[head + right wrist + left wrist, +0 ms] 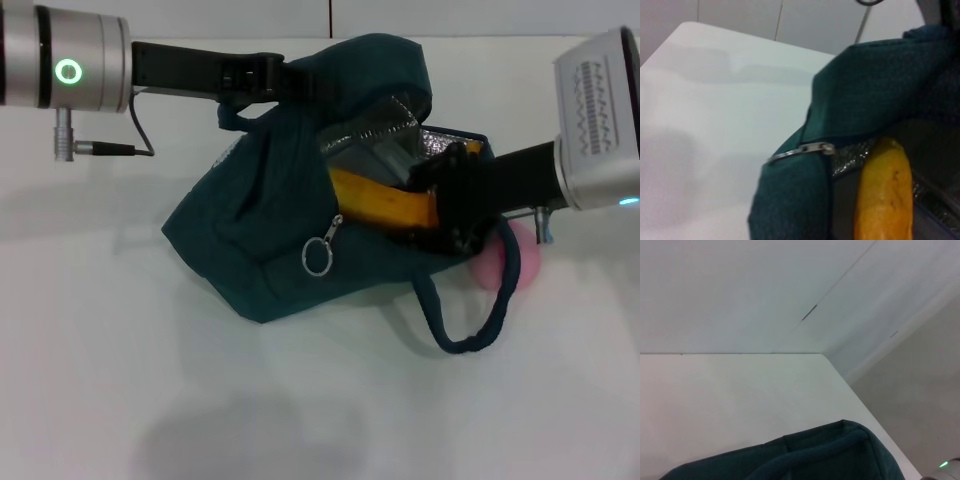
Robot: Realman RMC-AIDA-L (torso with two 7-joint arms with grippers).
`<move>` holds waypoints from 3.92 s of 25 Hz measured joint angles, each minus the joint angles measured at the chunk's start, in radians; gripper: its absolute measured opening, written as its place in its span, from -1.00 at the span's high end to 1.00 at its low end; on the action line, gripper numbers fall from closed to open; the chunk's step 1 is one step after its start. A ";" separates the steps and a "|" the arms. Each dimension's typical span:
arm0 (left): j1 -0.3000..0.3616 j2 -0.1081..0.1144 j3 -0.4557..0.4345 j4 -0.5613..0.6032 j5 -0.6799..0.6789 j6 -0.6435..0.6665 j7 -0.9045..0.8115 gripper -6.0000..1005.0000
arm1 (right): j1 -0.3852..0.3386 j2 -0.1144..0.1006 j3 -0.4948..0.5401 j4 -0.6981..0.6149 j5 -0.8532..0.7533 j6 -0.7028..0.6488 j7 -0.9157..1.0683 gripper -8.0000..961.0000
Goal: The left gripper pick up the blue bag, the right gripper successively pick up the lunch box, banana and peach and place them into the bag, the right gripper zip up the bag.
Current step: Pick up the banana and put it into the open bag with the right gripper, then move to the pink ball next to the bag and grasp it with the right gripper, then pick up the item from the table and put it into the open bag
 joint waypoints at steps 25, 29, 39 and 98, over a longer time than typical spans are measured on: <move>0.003 0.001 -0.001 -0.036 -0.026 0.000 0.012 0.86 | -0.155 -0.004 0.181 -0.088 0.240 -0.133 -0.011 -0.59; 0.006 0.001 -0.001 -0.037 -0.026 -0.003 0.015 0.86 | -0.262 -0.009 0.384 -0.058 0.343 -0.344 -0.113 -0.62; 0.006 0.003 -0.026 -0.070 -0.022 -0.005 0.027 0.87 | -0.390 -0.036 0.508 0.225 0.331 -0.307 -0.309 -0.60; -0.005 0.010 -0.041 -0.099 -0.039 0.000 0.061 0.86 | -0.338 -0.078 0.575 0.494 0.355 -0.399 -0.370 0.64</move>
